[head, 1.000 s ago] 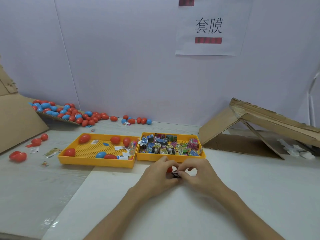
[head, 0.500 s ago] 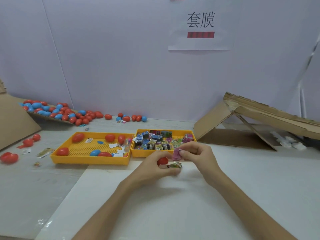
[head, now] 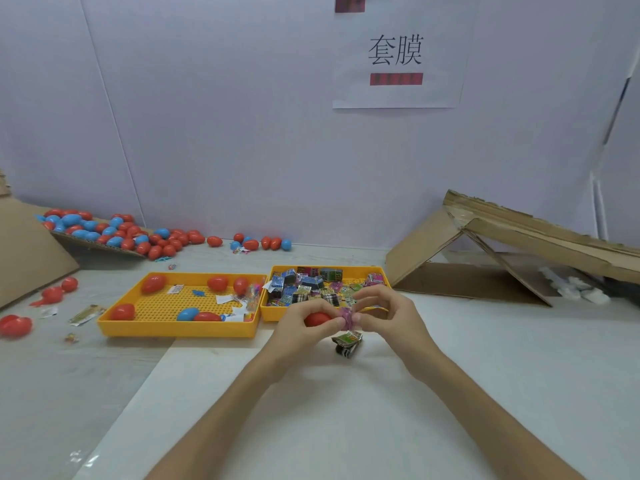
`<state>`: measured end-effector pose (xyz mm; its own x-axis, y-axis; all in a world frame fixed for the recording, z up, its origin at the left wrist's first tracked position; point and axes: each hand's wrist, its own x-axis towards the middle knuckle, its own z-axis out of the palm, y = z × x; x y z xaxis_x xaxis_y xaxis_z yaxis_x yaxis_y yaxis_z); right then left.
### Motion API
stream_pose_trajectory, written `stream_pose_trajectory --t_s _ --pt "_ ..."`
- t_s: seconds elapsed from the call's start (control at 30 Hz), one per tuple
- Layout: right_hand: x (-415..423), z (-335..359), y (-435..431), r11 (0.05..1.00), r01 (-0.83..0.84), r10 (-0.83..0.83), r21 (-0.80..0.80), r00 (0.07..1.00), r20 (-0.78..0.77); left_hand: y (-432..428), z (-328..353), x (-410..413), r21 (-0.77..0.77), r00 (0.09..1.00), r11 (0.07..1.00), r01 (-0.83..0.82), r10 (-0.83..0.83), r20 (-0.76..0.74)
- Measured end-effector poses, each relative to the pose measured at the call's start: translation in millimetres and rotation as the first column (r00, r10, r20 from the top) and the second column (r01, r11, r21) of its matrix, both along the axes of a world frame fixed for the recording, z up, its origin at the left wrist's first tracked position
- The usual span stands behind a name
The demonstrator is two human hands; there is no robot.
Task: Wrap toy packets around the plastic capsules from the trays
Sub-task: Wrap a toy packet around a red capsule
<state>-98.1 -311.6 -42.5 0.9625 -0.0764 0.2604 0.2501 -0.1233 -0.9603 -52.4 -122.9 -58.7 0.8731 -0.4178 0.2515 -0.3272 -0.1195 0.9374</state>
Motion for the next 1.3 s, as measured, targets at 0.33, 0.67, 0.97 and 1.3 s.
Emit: stream_pose_trajectory --t_s 0.33,0.67,0.97,1.3 --pt "-0.9 0.3 3.4 0.997 -0.065 0.067 0.039 0.997 -0.042 -2.1 0.5 -1.3 -0.049 0.999 0.998 -0.039 0.041 0.028" --pt "1.2 0.4 -1.4 0.973 -0.08 0.094 0.219 0.994 -0.054 -2.2 7.3 -6.2 -0.061 0.993 0.993 -0.101 0.105 0.054" --pt "0.5 -0.4 -1.1 0.971 -0.158 0.169 0.178 0.984 -0.048 -4.9 6.2 -9.2 -0.039 0.939 0.981 -0.189 0.192 0.285" --pt "-8.1 3.5 10.4 0.965 -0.261 0.261 0.03 0.965 -0.007 -4.7 4.8 -14.4 0.065 0.739 0.892 -0.446 0.326 0.59"
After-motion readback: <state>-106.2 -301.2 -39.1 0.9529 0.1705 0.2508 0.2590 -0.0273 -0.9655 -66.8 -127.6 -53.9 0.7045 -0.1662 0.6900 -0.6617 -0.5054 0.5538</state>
